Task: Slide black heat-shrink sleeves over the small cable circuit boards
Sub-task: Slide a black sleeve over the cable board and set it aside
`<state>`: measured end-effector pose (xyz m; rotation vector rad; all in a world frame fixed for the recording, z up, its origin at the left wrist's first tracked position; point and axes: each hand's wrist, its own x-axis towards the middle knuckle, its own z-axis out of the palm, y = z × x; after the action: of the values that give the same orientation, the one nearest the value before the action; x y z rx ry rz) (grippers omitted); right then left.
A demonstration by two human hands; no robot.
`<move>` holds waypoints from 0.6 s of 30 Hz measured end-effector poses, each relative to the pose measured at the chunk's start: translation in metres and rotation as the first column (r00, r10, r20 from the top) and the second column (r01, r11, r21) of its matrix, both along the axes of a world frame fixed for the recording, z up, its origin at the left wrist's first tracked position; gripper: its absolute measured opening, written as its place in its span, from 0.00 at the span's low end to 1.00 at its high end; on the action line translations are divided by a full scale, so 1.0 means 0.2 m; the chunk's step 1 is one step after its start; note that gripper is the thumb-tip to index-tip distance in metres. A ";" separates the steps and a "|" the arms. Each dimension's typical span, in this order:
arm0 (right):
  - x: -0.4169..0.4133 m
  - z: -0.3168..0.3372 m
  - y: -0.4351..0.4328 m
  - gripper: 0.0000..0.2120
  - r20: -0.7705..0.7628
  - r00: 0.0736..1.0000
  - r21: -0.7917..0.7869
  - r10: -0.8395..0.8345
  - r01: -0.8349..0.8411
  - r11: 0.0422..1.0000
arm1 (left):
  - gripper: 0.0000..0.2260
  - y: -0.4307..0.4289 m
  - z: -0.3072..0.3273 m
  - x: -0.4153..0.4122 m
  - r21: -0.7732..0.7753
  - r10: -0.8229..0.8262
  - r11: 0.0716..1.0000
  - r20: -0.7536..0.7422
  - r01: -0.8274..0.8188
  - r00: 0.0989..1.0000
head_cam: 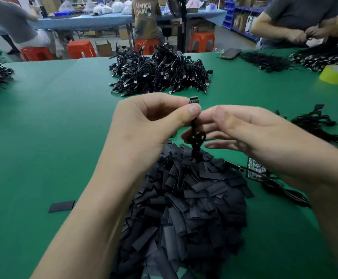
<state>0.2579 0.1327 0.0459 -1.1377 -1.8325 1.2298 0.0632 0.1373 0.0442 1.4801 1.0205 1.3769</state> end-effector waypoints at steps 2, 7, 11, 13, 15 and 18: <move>-0.04 -0.01 -0.01 0.13 -0.027 1.000 0.071 0.005 -0.003 0.997 | 0.05 0.00 0.00 0.01 0.036 0.017 0.999 -0.006 -0.017 1.000; -0.03 0.00 -0.01 0.12 -0.101 0.989 0.077 -0.108 0.115 0.990 | 0.05 0.01 -0.02 -0.02 0.029 0.030 0.999 -0.150 -0.026 0.988; 0.02 0.01 -0.01 0.13 0.047 0.976 0.141 -0.212 0.203 0.969 | 0.07 0.05 -0.11 -0.02 -0.017 0.015 0.999 -0.738 -0.042 0.675; 0.02 0.01 0.00 0.13 0.162 0.955 0.162 -0.249 0.223 0.961 | 0.08 0.05 -0.16 0.02 -0.027 0.008 0.997 -0.886 -0.068 0.464; 0.02 0.00 0.00 0.13 0.245 0.931 0.180 -0.270 0.230 0.956 | 0.12 0.04 -0.21 0.06 -0.010 0.029 0.993 -0.945 -0.118 0.326; 0.01 0.01 0.00 0.13 0.305 0.916 0.179 -0.262 0.215 0.960 | 0.17 0.03 -0.24 0.09 -0.008 0.031 0.984 -0.976 -0.177 0.217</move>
<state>0.2598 0.1329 0.0470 -1.5025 -1.9102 0.7921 0.0818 0.1438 -0.0048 2.2527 1.9611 0.1938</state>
